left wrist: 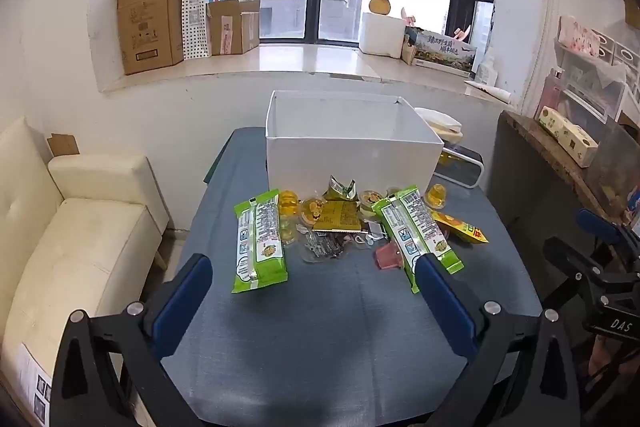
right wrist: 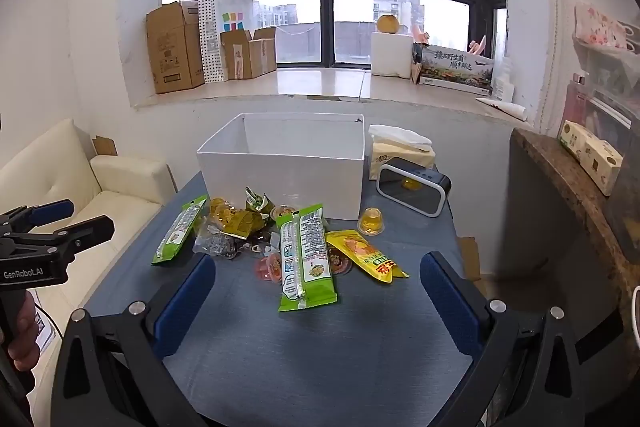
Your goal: Organize snacks
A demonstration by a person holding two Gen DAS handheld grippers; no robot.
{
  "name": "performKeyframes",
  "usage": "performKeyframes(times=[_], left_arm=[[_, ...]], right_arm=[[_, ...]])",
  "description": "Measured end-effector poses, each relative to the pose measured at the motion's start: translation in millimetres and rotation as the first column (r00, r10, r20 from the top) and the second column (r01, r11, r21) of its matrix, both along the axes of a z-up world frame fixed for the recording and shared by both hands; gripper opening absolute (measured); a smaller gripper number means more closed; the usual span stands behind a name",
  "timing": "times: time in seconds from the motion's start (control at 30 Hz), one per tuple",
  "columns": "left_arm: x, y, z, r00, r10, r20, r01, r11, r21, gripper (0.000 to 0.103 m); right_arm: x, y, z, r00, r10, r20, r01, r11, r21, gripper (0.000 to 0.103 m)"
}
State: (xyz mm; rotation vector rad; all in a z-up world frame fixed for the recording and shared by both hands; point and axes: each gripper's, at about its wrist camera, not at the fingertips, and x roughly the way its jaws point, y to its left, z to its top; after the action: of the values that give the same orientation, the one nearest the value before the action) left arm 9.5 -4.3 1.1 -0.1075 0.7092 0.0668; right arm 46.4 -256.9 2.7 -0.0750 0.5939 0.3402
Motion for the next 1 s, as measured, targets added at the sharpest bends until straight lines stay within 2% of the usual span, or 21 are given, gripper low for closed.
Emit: performKeyframes(times=[1.0], left_arm=[[5.8, -2.3, -1.2, 1.0, -0.003, -0.007, 0.003, 1.0, 0.021, 0.103]], right_arm=[[-0.4, 4.8, -6.9, 1.0, 0.005, -0.002, -0.005, 1.0, 0.011, 0.103]])
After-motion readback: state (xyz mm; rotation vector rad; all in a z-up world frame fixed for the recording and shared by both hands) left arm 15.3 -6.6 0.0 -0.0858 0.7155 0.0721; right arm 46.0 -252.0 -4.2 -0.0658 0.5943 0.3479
